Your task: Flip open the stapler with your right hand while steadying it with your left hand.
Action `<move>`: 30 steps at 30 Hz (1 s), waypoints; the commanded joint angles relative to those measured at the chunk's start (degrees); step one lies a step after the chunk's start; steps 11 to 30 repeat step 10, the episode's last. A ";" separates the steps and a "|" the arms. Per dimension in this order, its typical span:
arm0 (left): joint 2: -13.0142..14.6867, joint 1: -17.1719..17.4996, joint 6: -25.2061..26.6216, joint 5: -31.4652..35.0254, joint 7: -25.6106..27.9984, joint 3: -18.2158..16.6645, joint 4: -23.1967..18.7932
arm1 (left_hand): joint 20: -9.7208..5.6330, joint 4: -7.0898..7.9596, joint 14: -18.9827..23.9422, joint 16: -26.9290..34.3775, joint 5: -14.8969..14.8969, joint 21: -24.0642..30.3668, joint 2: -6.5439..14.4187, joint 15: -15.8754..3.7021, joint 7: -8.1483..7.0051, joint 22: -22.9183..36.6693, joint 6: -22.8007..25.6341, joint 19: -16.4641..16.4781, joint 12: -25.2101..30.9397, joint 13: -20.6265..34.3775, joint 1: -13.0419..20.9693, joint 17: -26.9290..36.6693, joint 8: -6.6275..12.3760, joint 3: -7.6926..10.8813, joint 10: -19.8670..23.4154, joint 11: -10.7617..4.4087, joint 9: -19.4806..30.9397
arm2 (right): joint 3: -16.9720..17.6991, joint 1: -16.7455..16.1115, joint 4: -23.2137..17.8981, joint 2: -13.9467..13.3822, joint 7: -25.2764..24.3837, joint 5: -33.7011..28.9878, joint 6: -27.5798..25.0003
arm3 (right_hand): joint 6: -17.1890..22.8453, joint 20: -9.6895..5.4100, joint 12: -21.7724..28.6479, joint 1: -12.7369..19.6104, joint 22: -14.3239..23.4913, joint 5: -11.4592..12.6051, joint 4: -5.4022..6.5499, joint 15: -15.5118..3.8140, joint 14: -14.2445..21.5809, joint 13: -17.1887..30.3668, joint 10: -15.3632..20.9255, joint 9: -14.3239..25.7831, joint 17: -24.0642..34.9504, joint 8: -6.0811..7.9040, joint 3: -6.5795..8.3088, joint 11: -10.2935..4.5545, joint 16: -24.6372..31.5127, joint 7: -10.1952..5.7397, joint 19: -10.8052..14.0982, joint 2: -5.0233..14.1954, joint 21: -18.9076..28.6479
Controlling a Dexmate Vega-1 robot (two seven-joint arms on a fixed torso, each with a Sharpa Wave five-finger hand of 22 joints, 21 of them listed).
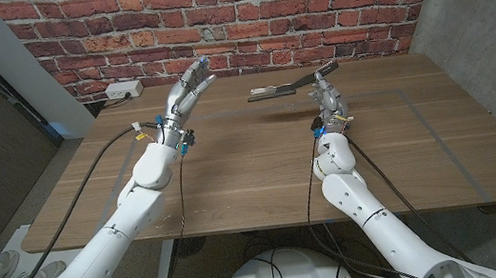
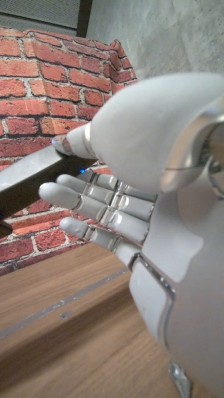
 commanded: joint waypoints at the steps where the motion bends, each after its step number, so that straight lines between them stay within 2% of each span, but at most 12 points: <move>1: 1.82 -0.15 -0.66 -3.09 -4.68 -0.54 2.32 | 0.15 0.27 -0.79 0.27 0.60 -0.45 0.09 -4.56 0.45 0.10 -0.80 -0.91 0.18 -0.07 -0.71 -0.02 0.13 -0.09 -0.85 0.02 0.08 | -1.47 0.15 -0.60 -0.06 -3.47 -5.25 -0.47 | 5.56 -6.36 -0.28 3.13 0.01 0.50 0.04 -1.49 0.28 0.22 8.61 1.14 0.35 0.37 -0.24 -4.43 -0.19 -3.90 -0.25 3.84 0.45; 10: 0.65 -1.48 -1.21 -6.63 -7.87 -0.20 6.69 | 0.33 0.64 -1.78 0.39 0.62 -0.90 0.43 -4.19 1.20 0.12 -2.42 -1.86 0.35 -0.28 -1.29 -0.30 0.08 -0.34 -1.87 0.23 0.08 | -2.16 0.35 -1.50 0.33 -4.55 -7.55 -0.66 | 5.66 -6.40 -0.46 3.10 -0.24 0.50 0.06 -1.49 0.21 0.26 8.72 1.16 0.41 0.30 -0.28 -4.58 -0.42 -3.94 -0.48 3.83 0.73; 30: 0.65 -1.48 -1.21 -6.63 -7.87 -0.20 6.69 | 0.33 0.64 -1.78 0.39 0.62 -0.90 0.43 -4.19 1.20 0.12 -2.42 -1.86 0.35 -0.28 -1.29 -0.30 0.08 -0.34 -1.87 0.23 0.08 | -2.16 0.35 -1.50 0.33 -4.55 -7.55 -0.66 | 5.66 -6.40 -0.46 3.10 -0.24 0.50 0.06 -1.49 0.21 0.26 8.72 1.16 0.41 0.30 -0.28 -4.58 -0.42 -3.94 -0.48 3.83 0.73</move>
